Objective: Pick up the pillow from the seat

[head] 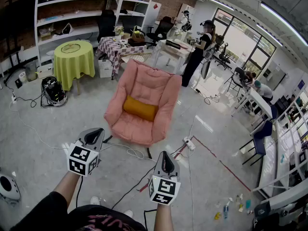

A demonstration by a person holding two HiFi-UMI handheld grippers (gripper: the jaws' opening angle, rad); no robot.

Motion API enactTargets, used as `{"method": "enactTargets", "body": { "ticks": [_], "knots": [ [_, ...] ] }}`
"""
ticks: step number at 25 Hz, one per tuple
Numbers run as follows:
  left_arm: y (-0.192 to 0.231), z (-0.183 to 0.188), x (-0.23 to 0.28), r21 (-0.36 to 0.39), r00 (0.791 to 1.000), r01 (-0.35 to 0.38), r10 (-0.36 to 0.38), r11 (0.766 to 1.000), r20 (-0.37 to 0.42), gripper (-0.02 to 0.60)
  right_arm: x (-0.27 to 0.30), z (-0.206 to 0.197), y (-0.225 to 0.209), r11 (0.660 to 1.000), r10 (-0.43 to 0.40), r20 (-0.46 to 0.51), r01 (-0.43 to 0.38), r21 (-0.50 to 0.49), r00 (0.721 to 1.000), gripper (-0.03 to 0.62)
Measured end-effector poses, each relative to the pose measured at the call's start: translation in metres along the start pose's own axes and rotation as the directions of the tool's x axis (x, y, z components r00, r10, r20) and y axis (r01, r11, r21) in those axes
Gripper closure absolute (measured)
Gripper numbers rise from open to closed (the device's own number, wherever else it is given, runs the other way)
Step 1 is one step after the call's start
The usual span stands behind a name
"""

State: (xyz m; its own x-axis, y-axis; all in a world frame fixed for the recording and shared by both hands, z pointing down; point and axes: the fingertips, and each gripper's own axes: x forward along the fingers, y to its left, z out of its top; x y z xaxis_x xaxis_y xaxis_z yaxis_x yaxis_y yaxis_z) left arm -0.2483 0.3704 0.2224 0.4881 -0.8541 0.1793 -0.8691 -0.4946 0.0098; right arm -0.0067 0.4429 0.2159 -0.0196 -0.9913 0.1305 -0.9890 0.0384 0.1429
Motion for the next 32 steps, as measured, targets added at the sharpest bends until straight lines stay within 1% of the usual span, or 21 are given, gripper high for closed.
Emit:
{"method": "enactTargets", "body": {
  "ticks": [6,14,18,27,32],
  "knots": [
    [-0.006,-0.004,-0.004,0.016,1.000,-0.005,0.005,1.000,0.005,0.572,-0.004,-0.006,0.000,1.000,0.004,0.006,-0.004,-0.002,1.000,0.574],
    [-0.011,-0.003,-0.007,0.002,1.000,-0.006,0.006,1.000,0.002,0.572,-0.008,-0.005,-0.005,1.000,0.004,0.008,-0.004,-0.001,1.000,0.574],
    [-0.018,-0.006,-0.006,0.005,1.000,-0.004,0.004,1.000,-0.005,0.572,-0.012,-0.005,-0.009,1.000,0.008,0.030,-0.009,0.010,1.000,0.574],
    [-0.047,-0.014,-0.005,0.013,1.000,0.006,-0.005,1.000,-0.029,0.572,-0.025,-0.017,-0.028,1.000,0.011,0.038,-0.012,0.027,0.999,0.574],
    [-0.075,-0.016,0.006,0.027,0.999,0.003,-0.002,1.000,-0.036,0.572,-0.030,-0.022,-0.050,0.999,0.035,0.066,-0.036,0.022,0.997,0.574]
  ]
}}
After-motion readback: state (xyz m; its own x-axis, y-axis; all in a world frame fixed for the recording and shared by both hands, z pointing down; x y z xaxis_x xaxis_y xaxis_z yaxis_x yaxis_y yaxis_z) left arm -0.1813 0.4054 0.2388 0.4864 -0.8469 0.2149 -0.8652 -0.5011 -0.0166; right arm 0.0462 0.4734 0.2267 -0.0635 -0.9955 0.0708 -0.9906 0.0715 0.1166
